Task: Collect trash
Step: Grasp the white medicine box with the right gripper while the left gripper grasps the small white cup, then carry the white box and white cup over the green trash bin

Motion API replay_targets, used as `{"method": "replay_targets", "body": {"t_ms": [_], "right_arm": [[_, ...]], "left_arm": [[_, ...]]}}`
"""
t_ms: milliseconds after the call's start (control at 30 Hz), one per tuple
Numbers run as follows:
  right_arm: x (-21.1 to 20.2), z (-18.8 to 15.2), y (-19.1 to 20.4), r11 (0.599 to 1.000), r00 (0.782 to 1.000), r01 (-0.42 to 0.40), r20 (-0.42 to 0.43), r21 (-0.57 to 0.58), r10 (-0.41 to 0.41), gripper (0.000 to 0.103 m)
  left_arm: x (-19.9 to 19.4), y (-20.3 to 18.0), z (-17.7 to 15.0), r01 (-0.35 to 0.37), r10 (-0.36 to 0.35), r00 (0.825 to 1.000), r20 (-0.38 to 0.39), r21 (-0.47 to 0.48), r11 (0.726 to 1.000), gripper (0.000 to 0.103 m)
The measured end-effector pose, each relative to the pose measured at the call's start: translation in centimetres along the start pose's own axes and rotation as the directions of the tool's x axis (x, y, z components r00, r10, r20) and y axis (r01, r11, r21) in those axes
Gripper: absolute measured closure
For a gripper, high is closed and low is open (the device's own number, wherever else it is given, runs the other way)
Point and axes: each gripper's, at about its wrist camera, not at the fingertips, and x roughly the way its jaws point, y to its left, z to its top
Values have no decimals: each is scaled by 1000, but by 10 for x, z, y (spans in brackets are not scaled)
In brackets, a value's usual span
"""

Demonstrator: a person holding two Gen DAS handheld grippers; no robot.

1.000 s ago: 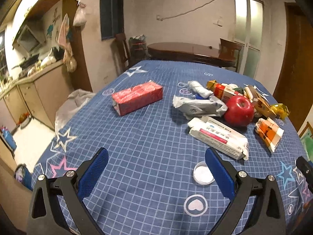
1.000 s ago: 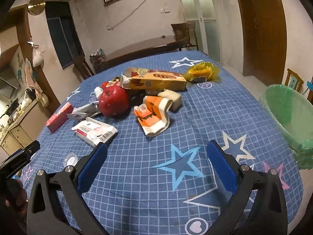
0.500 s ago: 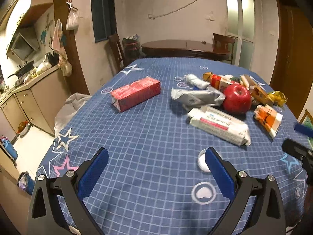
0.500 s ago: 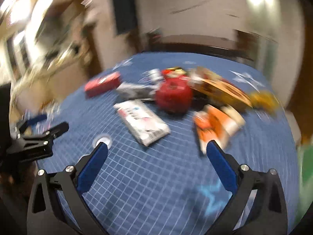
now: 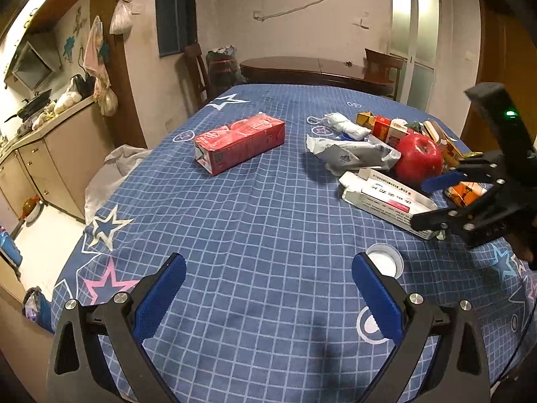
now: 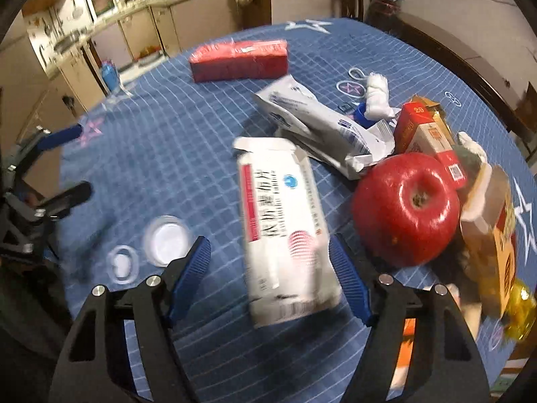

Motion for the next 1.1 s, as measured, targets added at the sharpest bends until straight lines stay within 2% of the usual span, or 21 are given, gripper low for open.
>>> {"method": "replay_targets", "body": {"t_ms": [67, 233, 267, 300, 400, 500, 567, 667, 733, 833, 933, 1000, 1067, 1100], "right_arm": [[3, 3, -4, 1000, 1000, 15, -1, -13, -15, 33], [21, 8, -9, 999, 998, -31, -51, -11, 31, 33], [26, 8, -11, 999, 997, -39, -65, 2, 39, 38], [26, 6, -12, 1000, 999, -27, -42, 11, 28, 48], [20, 0, -12, 996, 999, -39, 10, 83, 38, 55], [-10, -20, -9, 981, 991, -34, 132, 189, 9, 56], [-43, -45, -2, 952, 969, -60, 245, 299, -15, 56], [-76, -84, 10, 906, 940, -61, 330, 418, -89, 56], [-87, -107, 11, 871, 928, -64, 349, 488, -128, 56], [-97, -137, 9, 816, 919, -73, 357, 574, -168, 56], [-102, -156, 8, 785, 915, -82, 359, 614, -186, 56], [-103, -160, 11, 778, 914, -85, 360, 622, -189, 56], [-102, -163, 13, 776, 911, -75, 359, 626, -202, 56], [-99, -160, 14, 777, 910, -69, 359, 625, -208, 56]], "left_arm": [[4, 0, 0, 5, -5, 1000, -9, 0, 1000, 4], [17, -2, 0, 27, -27, 999, -46, -8, 1000, 4], [19, -3, 0, 27, -27, 998, -48, -5, 1000, 4], [19, -4, 1, 27, -27, 998, -48, 1, 1000, 4], [16, -10, 1, 49, -48, 998, -44, 26, 998, 4], [10, -25, 3, 133, -130, 991, -34, 86, 987, 4], [10, -36, 3, 190, -186, 982, -41, 123, 974, 5], [20, -59, 5, 278, -264, 960, -95, 183, 943, 15], [30, -72, 6, 299, -277, 952, -131, 203, 932, 28], [48, -85, 8, 326, -291, 938, -186, 204, 923, 38], [64, -92, 5, 316, -269, 937, -225, 207, 926, 48], [66, -94, 4, 293, -250, 947, -203, 222, 930, 55], [71, -97, 5, 286, -245, 949, -200, 214, 934, 61], [70, -96, 4, 288, -248, 948, -199, 206, 935, 61]]}}
